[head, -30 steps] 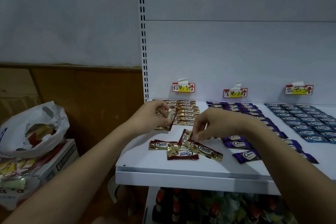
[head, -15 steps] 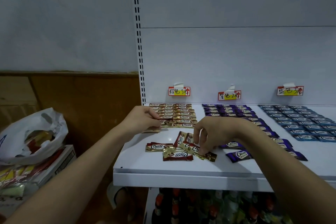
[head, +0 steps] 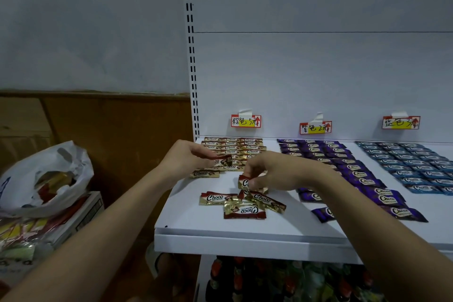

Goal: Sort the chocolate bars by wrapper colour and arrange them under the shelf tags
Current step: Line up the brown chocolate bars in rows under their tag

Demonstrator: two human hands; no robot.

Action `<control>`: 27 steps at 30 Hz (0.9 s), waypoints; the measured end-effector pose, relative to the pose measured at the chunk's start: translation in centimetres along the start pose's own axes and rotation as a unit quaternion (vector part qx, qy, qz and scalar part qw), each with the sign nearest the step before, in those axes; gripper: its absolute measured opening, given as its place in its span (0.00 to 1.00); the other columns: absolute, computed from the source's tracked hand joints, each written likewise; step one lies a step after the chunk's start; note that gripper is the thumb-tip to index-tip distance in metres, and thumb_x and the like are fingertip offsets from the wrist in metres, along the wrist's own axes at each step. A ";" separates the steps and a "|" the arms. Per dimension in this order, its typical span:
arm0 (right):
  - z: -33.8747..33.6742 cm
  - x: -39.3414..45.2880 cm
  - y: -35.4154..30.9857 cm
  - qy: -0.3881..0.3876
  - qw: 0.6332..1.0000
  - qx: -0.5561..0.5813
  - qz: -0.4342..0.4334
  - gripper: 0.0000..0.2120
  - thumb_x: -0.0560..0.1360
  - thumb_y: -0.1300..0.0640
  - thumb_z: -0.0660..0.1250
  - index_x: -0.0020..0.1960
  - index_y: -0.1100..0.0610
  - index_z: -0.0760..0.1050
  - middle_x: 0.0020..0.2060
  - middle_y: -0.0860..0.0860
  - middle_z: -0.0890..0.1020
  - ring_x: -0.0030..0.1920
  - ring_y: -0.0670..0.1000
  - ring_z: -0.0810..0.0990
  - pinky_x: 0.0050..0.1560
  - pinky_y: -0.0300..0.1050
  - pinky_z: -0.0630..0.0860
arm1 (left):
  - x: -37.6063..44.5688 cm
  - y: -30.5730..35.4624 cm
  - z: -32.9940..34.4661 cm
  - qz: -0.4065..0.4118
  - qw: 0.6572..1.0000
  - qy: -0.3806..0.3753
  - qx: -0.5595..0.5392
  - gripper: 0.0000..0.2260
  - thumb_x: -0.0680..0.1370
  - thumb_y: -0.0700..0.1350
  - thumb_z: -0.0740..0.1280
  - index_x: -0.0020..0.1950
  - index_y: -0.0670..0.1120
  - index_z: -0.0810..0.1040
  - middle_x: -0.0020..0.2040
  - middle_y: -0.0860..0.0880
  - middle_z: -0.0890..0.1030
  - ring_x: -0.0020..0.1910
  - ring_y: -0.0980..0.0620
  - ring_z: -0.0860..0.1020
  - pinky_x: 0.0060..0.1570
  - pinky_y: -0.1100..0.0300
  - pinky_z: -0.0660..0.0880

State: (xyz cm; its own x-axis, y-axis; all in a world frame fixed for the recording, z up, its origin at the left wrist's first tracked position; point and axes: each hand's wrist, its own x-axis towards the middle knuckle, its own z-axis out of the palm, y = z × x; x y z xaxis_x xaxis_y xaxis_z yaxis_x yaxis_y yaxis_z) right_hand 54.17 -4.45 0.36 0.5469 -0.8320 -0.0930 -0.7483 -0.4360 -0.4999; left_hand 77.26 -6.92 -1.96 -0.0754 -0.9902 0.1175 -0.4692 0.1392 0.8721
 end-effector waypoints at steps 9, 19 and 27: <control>-1.4 -1.0 1.0 -0.011 0.999 -0.009 0.043 0.04 0.75 0.56 0.71 0.50 0.51 0.80 0.44 0.44 0.83 0.46 0.44 0.81 0.49 0.40 0.77 | 0.5 0.0 1.0 0.050 0.991 -0.031 0.117 0.07 0.71 0.41 0.75 0.46 0.52 0.86 0.45 0.55 0.83 0.46 0.57 0.78 0.41 0.68 0.72; -0.9 0.3 3.1 0.143 0.985 0.020 0.089 0.08 0.75 0.58 0.72 0.53 0.53 0.82 0.44 0.47 0.83 0.44 0.45 0.80 0.38 0.31 0.71 | 0.6 -0.5 3.1 0.096 0.983 0.000 0.154 0.06 0.73 0.45 0.74 0.48 0.54 0.85 0.44 0.61 0.79 0.45 0.64 0.74 0.37 0.74 0.66; 0.5 2.3 2.8 0.236 0.960 0.126 0.087 0.03 0.76 0.60 0.70 0.45 0.54 0.80 0.41 0.51 0.83 0.43 0.49 0.81 0.41 0.40 0.76 | 0.0 -1.9 2.9 0.146 0.975 -0.025 0.165 0.08 0.74 0.53 0.72 0.53 0.60 0.83 0.52 0.65 0.76 0.57 0.62 0.69 0.58 0.59 0.67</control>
State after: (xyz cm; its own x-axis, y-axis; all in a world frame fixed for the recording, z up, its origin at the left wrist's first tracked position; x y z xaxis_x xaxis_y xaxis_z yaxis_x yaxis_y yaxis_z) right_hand 53.57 -7.40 -1.71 0.1465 -0.9732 0.1772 -0.6657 -0.2294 -0.7101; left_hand 75.56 -7.19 -4.98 -0.2875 -0.9069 0.3080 -0.6779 0.4199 0.6035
